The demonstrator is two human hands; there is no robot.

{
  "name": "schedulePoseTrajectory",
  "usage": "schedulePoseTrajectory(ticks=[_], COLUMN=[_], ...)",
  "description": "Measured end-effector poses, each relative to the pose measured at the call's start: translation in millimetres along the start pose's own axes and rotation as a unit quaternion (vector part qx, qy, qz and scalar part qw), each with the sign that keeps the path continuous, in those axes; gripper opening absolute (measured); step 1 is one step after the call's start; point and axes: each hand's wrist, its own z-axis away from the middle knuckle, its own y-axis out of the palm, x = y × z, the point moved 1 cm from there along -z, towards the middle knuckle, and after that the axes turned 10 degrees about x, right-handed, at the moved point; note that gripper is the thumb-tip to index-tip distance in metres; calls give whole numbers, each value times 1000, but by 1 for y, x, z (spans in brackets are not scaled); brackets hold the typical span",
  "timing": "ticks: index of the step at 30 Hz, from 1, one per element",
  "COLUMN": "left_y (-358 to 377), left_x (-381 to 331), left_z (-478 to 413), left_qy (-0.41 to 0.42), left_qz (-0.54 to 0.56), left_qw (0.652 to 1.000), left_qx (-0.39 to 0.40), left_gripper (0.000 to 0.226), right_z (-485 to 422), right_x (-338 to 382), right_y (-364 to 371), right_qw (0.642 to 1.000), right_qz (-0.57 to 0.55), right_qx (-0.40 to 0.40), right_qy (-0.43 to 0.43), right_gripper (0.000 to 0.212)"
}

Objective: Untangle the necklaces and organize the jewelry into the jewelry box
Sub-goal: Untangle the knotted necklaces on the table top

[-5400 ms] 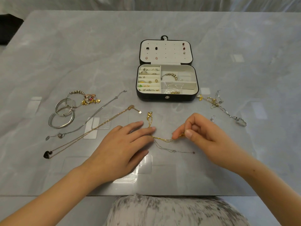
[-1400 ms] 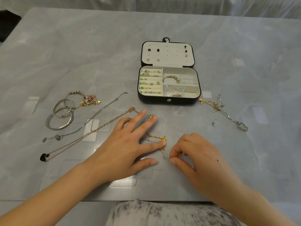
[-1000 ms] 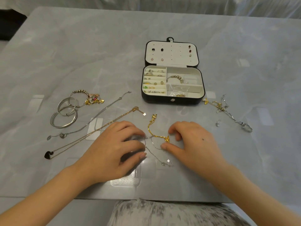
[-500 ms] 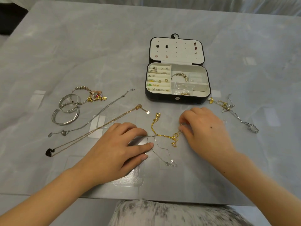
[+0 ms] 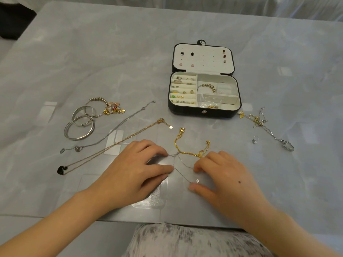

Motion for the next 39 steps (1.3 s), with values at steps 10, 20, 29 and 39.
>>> schedulePoseTrajectory(ticks=[10,20,29,39], left_y=[1,0,3,0], left_x=[-5,-1,7,1], left_z=[17,-2,-21,-8], left_qy=[1,-112,-122,-131], left_qz=[3,27,-19,28], left_qw=[999,993,992,991], left_qx=[51,-39,-23,-20], left_gripper=[27,32,25,24], right_z=[-1,16,18,-12], right_x=[-2,-1,-12,4], right_y=[5,-38,-38,-62], right_qw=[996,985,955,865], right_qz=[36,-159,-296,-496], right_qx=[5,23,-6,-69], right_qy=[-77,-63,-15,-27], right_gripper=[22,9,15,14])
